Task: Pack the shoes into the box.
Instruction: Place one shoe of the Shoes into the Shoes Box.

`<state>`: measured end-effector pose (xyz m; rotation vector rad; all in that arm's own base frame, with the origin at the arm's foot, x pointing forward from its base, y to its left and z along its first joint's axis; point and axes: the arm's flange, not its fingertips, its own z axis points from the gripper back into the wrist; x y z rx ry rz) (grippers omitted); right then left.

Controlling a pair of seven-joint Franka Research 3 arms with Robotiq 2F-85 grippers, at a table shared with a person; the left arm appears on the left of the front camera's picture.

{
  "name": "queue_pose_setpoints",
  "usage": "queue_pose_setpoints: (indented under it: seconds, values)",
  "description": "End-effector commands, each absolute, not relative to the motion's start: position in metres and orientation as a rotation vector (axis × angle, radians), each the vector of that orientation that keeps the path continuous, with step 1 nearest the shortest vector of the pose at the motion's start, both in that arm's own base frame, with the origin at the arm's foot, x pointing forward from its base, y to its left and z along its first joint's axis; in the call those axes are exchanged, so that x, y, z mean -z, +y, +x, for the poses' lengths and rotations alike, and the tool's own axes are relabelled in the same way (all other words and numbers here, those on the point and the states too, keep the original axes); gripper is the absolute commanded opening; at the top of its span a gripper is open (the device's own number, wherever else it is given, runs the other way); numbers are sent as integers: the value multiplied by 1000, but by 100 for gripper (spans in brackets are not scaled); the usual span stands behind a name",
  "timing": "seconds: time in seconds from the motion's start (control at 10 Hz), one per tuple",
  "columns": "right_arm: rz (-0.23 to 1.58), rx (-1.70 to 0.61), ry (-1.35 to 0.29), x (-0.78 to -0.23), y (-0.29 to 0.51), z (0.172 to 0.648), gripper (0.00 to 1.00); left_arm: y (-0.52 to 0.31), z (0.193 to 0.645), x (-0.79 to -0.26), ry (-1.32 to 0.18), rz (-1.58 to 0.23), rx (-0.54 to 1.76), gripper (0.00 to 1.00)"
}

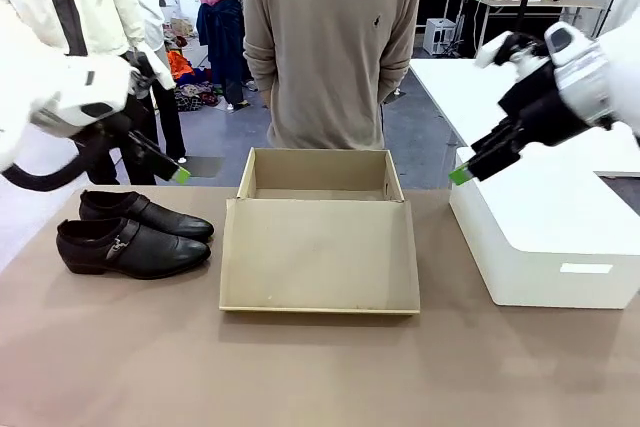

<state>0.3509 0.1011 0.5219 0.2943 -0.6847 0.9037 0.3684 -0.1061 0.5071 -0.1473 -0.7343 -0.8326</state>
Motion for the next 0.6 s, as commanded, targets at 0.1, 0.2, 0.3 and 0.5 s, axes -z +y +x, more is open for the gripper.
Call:
queue_pose_setpoints:
  seconds: [0.1,0.2,0.3,0.5]
  values:
    - [387,-942,-731,-527,66,354,100,-76,356,-516,-755,-181,864,100]
    - [389,-940,-738,-523,56,357,100,-75,352,-525,-746,-174,868,100]
    - [404,-938,-743,-519,49,361,100,-78,349,-535,-744,-165,888,100]
    - [406,-924,-736,-513,41,367,100,-80,348,-544,-732,-137,897,100]
